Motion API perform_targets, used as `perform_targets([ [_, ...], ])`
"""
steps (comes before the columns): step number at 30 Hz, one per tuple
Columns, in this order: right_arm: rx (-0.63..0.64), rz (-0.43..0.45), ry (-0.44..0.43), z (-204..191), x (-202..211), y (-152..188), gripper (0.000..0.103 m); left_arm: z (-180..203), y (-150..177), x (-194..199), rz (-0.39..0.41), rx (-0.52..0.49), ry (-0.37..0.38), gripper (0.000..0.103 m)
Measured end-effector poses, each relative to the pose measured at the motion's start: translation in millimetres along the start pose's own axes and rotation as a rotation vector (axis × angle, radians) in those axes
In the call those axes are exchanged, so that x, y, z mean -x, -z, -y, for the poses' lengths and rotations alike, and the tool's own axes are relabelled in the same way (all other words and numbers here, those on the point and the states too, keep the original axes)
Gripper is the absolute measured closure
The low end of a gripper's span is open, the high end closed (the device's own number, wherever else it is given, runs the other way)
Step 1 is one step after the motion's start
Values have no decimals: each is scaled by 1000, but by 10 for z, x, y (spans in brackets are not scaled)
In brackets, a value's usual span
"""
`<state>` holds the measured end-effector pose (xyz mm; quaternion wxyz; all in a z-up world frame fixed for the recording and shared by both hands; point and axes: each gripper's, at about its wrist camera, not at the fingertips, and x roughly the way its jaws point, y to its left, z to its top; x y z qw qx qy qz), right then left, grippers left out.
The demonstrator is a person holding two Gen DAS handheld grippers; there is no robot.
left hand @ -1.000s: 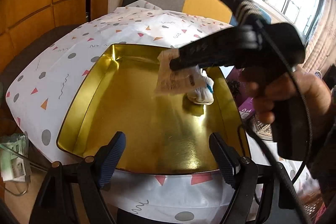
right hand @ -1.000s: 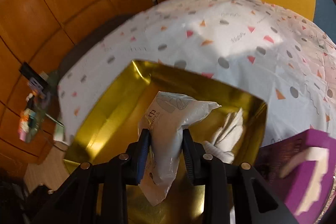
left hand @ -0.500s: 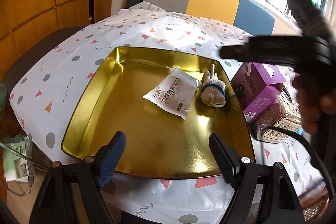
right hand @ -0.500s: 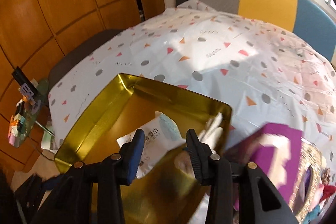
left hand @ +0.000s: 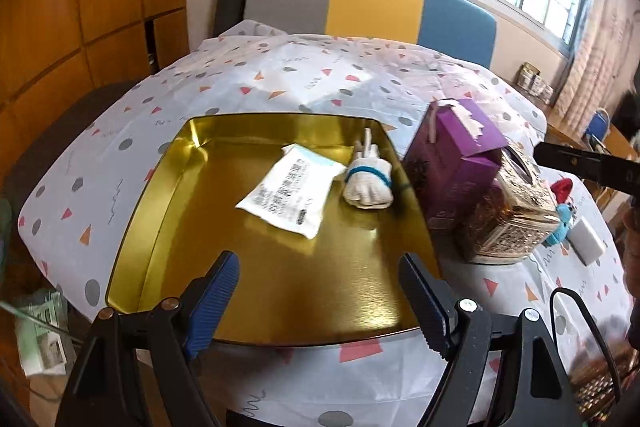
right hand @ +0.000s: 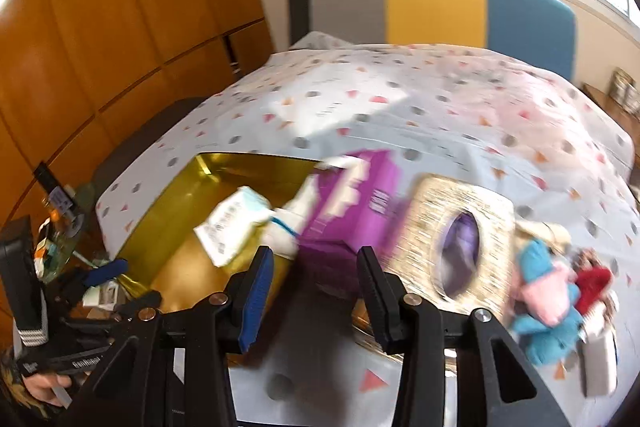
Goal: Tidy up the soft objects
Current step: 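Carry the wipes pack with the right tool into the gold tray and release, then reach the left tool to the blue plush bear and close on it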
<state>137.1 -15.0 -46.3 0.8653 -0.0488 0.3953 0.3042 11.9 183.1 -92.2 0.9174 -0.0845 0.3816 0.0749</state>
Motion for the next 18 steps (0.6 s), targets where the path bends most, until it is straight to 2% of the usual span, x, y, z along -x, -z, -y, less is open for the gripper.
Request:
perform_targets([
  [3,-55,17,55,294,154,132,60,115,-15,12,3,-29,8,21],
  [9,-116,31,128,636,303,288,60,347,-38,17,1,-90,36,21],
  [18,-250,37,297,1330,498,550,60,751,-40,-2,-3,-187,89,21],
])
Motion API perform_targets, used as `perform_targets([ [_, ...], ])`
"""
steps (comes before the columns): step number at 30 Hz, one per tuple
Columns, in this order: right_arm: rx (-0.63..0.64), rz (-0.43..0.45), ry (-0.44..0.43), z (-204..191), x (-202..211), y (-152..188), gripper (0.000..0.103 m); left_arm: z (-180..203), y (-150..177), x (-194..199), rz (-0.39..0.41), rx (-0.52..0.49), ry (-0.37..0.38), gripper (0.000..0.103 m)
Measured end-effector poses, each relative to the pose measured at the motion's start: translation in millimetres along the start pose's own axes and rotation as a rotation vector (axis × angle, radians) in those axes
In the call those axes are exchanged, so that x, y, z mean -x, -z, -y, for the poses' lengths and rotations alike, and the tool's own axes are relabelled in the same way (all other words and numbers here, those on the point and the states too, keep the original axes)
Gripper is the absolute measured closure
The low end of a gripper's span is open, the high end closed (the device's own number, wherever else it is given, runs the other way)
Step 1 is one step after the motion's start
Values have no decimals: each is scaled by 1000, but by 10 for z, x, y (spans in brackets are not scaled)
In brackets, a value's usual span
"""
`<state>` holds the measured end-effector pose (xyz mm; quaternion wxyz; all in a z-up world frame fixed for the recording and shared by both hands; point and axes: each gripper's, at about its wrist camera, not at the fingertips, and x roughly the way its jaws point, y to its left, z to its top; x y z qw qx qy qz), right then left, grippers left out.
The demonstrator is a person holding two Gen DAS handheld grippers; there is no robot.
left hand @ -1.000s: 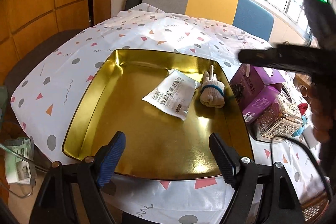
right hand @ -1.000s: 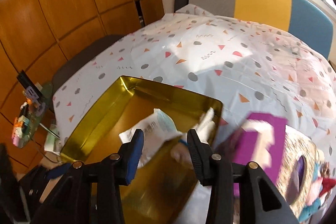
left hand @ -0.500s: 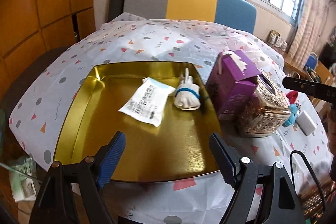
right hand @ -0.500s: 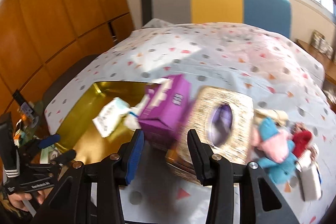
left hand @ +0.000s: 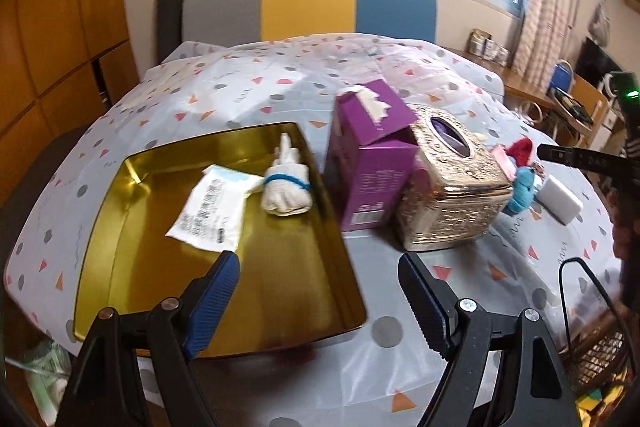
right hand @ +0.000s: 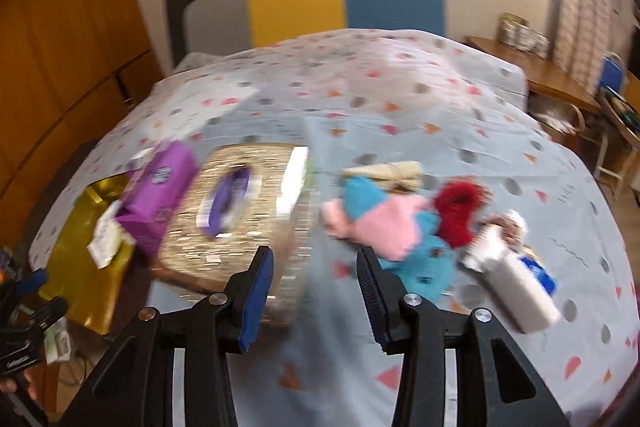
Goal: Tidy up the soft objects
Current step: 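Reach the left tool to the blue plush bear and close on it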
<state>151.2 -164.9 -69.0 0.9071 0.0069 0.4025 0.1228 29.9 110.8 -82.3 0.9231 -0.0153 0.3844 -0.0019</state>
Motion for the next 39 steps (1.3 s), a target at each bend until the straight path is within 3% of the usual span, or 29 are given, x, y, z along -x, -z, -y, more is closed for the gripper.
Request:
perform_targets([
  [9,-256,35,253,1046,-128,148,59,533,-134,-119,-21,-126,96,22],
  [11,-332,17,260,1246,-187,230,59,705,-195,-160,-30,-158,128,29],
  [14,-467,-4,286,1497,-175,318,60,962,-310,-192,-33,-192,189,33],
  [18,-674,-14,196,1852,-137,494,59,1394,-449,-263,-46,-259,271,46],
  [22,-699,30,210,1886,-33,512,60,1864,-567,-419,-73,-315,325,52],
  [28,-758,76,222,1981,52,533,59,2461,-723,-804,-117,-330,321,51],
  [30,-791,94,223,2035,96,568,59,2606,-749,-938,-125,-328,302,47],
  [33,-827,118,212,2098,118,578,59,2764,-782,-1181,-130,-317,254,29],
  [39,-881,124,184,2182,126,640,59,2935,-853,-1598,-163,-290,213,21],
])
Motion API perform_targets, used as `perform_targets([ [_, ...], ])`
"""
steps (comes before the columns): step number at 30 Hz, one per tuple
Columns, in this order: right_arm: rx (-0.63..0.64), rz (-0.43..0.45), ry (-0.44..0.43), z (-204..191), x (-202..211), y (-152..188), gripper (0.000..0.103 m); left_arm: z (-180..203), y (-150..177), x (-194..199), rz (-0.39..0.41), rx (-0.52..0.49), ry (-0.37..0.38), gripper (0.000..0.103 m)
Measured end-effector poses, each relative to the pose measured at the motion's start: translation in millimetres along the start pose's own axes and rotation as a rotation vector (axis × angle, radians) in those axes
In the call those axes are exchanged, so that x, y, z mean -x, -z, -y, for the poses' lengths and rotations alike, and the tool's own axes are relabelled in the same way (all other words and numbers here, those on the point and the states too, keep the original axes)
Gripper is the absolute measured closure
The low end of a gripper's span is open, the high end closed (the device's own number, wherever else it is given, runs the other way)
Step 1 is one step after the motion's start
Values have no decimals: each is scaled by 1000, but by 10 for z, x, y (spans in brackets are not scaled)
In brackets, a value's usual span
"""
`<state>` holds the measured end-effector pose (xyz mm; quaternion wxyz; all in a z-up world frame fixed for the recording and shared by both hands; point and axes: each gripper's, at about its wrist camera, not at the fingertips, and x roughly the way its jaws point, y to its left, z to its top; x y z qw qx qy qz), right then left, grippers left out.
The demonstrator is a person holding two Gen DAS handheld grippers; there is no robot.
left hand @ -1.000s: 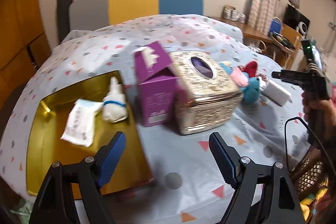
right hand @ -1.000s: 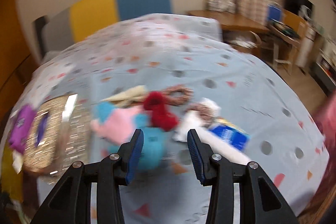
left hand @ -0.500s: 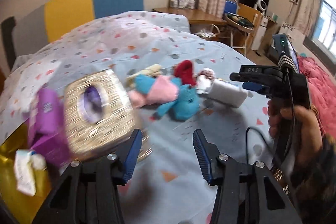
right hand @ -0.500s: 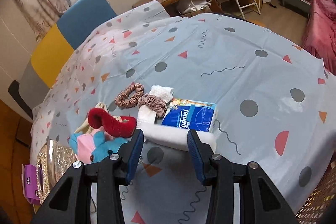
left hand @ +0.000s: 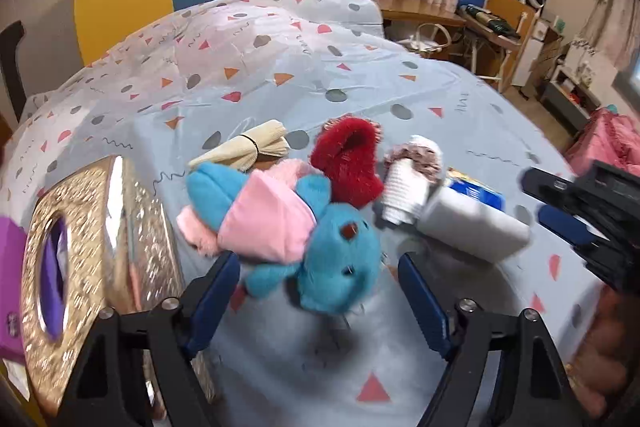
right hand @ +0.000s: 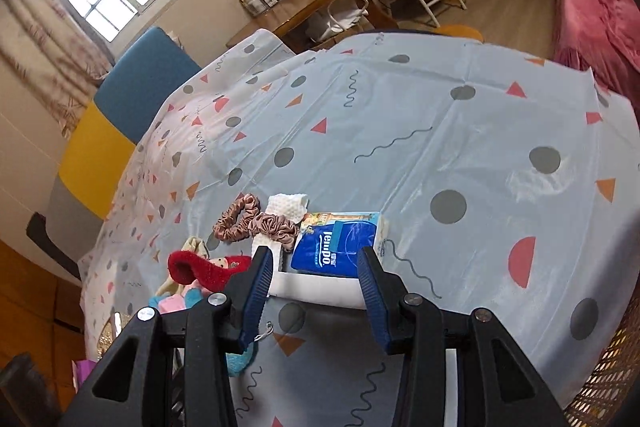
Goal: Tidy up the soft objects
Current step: 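Reach the left tool to the blue plush bear and close on it, then carry the bear into the gold tray with the left tool while the right tool grasps the white foam roll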
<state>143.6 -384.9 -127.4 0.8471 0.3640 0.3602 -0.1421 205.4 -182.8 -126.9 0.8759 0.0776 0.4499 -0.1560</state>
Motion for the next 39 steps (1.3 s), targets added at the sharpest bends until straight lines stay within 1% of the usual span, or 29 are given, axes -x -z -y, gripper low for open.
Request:
perform_targets([
  [3,-9,-11,-12,4,-26,-3,58,23,-47,-199,-16,0,-24,21],
  [4,-6,-13,-13,-2,-31,-1,58,28,-59,-257,-15,-3,-26,23],
  [5,-3,-15,-14,-12,-36,5,58,35,-70,-313,-16,-15,-28,38],
  [6,0,-19,-15,-23,-47,9,58,37,-74,-352,-17,-25,-15,46],
  [7,4,-24,-15,-23,-55,10,58,20,-64,-356,-12,-23,15,58],
  [8,8,-29,-16,-30,-64,13,58,12,-57,-337,-7,-23,27,66],
  [10,16,-36,-11,-37,-78,16,58,10,-30,-261,8,-32,45,70],
  [12,19,-43,-8,-45,-97,18,58,12,10,-196,13,-42,76,71],
  [14,35,-52,14,-59,-114,24,58,31,73,-122,15,-76,91,72],
  [17,122,-74,66,-174,-162,39,57,31,103,-11,20,-93,123,72],
  [18,175,-83,80,-250,-178,53,47,20,102,35,23,-93,133,72],
  [19,236,-95,94,-331,-201,69,42,6,96,83,27,-93,142,72],
  [20,292,-107,106,-404,-220,82,40,-6,90,134,35,-95,149,72],
  [23,502,-140,167,-627,-299,128,39,-58,56,279,58,-98,154,72],
  [25,613,-189,197,-719,-384,152,38,-104,19,357,71,-89,159,72],
  [27,678,-224,223,-759,-456,168,38,-153,-10,432,84,-80,158,72],
  [29,708,-262,226,-761,-506,191,38,-209,-45,509,99,-67,161,72],
  [31,713,-306,202,-756,-532,218,38,-241,-63,562,111,-66,158,72],
  [33,736,-363,170,-772,-582,271,33,-273,-75,607,117,-63,162,72],
  [34,761,-402,173,-776,-642,313,32,-288,-76,640,123,-63,160,72],
  [37,859,-466,220,-804,-799,433,30,-328,-86,701,127,-58,165,72],
  [38,902,-500,231,-821,-857,496,29,-348,-103,722,127,-55,166,72],
  [39,931,-527,229,-833,-896,547,28,-369,-121,746,129,-52,167,72],
])
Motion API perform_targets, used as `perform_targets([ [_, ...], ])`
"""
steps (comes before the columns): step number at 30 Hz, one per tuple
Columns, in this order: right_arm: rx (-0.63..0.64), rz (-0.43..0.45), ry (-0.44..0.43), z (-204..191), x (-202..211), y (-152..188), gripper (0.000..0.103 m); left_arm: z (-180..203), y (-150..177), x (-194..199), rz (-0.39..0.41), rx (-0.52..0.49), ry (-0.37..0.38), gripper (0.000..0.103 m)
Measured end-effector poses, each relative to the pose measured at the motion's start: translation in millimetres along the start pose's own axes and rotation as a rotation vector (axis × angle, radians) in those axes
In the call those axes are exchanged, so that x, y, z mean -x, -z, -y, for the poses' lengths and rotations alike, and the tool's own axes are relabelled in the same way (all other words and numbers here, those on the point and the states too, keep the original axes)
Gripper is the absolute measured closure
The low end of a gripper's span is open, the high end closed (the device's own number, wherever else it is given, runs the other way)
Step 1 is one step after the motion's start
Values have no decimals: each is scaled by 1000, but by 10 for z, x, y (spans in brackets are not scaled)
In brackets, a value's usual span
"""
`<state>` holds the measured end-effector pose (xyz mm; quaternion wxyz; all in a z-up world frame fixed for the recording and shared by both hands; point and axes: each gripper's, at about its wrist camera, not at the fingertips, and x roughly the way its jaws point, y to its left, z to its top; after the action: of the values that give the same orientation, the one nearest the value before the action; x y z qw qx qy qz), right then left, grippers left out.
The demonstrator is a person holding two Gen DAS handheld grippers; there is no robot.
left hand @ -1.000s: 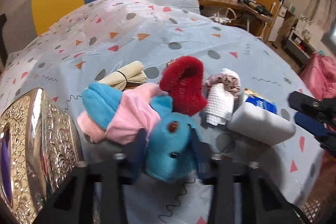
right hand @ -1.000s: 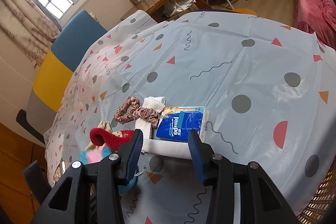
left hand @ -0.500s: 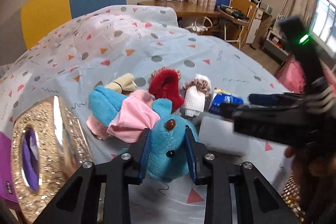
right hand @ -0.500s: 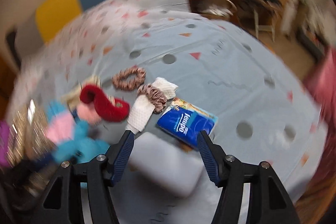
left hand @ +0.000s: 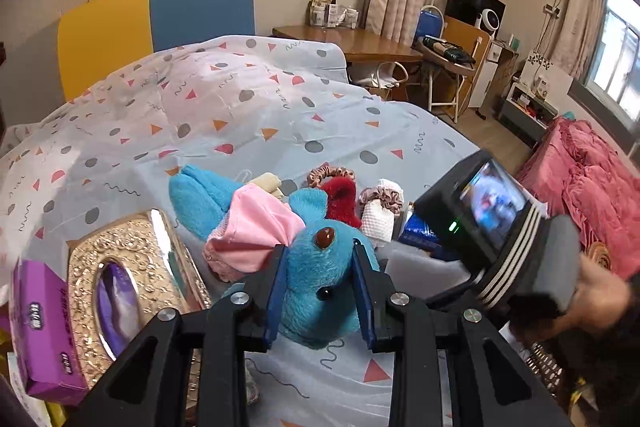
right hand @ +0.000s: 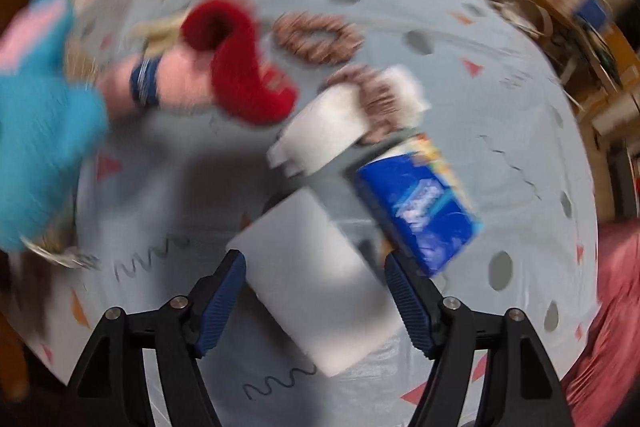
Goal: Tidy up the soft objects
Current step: 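Carry the bear into the gold tray with the left tool while the right tool grasps the white foam roll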
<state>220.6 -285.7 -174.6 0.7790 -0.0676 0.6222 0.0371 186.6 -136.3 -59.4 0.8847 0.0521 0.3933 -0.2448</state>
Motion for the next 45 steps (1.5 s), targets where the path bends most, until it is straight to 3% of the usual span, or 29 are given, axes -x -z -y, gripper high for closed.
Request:
perform_targets([
  [2,24,-10,10,-64,-41,8,31,-54,-67,66,15,12,0,72],
  [3,23,-10,29,-88,-50,11,45,-81,-106,98,21,17,-1,72],
  [6,-4,-8,-4,-145,-102,46,71,-212,-263,229,60,34,-25,72],
  [8,-32,15,-26,-168,-82,71,77,-379,-389,346,93,60,-54,72],
  [13,-83,30,-36,-182,-83,100,76,-969,-542,680,169,152,-165,72],
  [17,-125,32,-73,-78,-83,117,75,-1523,-431,942,193,245,-246,72],
  [23,-109,33,-53,-120,-50,123,75,-2291,77,1320,195,382,-365,72],
  [28,-115,33,-54,-144,-87,62,75,-2712,647,1570,176,466,-439,72],
  [32,-125,34,-61,-126,-105,59,75,-2862,1119,1726,157,520,-473,71],
  [38,-131,36,-55,-98,-86,76,74,-2738,1744,1862,139,575,-471,71],
  [45,-118,40,-31,-179,-94,70,74,-2409,2144,1721,86,588,-389,71],
])
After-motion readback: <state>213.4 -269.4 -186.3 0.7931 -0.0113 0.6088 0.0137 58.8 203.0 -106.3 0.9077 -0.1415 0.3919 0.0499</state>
